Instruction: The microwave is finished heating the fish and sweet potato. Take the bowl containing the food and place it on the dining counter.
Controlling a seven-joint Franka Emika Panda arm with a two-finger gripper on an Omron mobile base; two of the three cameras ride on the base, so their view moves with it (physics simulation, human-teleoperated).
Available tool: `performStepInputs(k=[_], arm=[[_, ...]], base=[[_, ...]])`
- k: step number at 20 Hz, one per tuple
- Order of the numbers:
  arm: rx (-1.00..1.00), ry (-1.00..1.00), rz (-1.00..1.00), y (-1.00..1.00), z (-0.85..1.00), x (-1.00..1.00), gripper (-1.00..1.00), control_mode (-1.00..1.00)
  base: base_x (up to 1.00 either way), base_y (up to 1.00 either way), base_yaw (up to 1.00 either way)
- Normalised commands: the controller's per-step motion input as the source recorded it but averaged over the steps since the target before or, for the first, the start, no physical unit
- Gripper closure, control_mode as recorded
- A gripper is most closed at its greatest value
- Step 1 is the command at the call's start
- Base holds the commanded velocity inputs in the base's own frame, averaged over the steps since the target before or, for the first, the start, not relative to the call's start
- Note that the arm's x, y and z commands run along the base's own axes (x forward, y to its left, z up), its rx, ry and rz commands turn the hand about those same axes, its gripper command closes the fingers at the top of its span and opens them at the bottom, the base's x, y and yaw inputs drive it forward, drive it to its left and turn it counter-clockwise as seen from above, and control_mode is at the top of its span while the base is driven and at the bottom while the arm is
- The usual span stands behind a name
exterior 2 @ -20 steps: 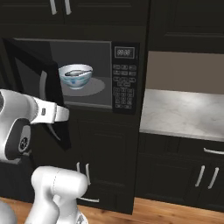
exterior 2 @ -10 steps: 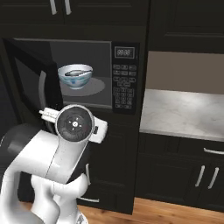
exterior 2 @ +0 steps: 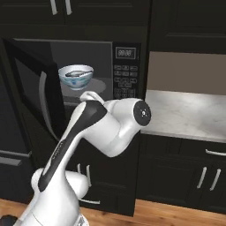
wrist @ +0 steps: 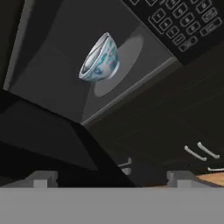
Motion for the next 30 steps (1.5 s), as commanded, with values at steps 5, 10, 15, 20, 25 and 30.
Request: performStepInputs(k=[5, 10, 15, 20, 25, 30], arm=[[0.25, 0.04, 0.0, 0.46, -0.18, 1.0, -1.0, -1.0], [0.11, 0.11, 0.0, 0.85, 0.0, 0.49, -1.0, -1.0], [0.08, 0.13, 0.02, 0.84, 0.05, 0.04, -1.0, -1.0], [0.09, 0.13, 0.16, 0.8, 0.19, -0.17, -1.0, -1.0], [0.12, 0.1, 0.28, 0.59, 0.38, -0.51, -1.0, -1.0], [0.11, 0.08, 0.42, 0.65, 0.37, -0.78, -1.0, -1.0]], base=[[0.0, 0.0, 0.0], [0.0, 0.0, 0.0], [0.0, 0.0, 0.0], [0.0, 0.0, 0.0], [0.0, 0.0, 0.0], [0.0, 0.0, 0.0]])
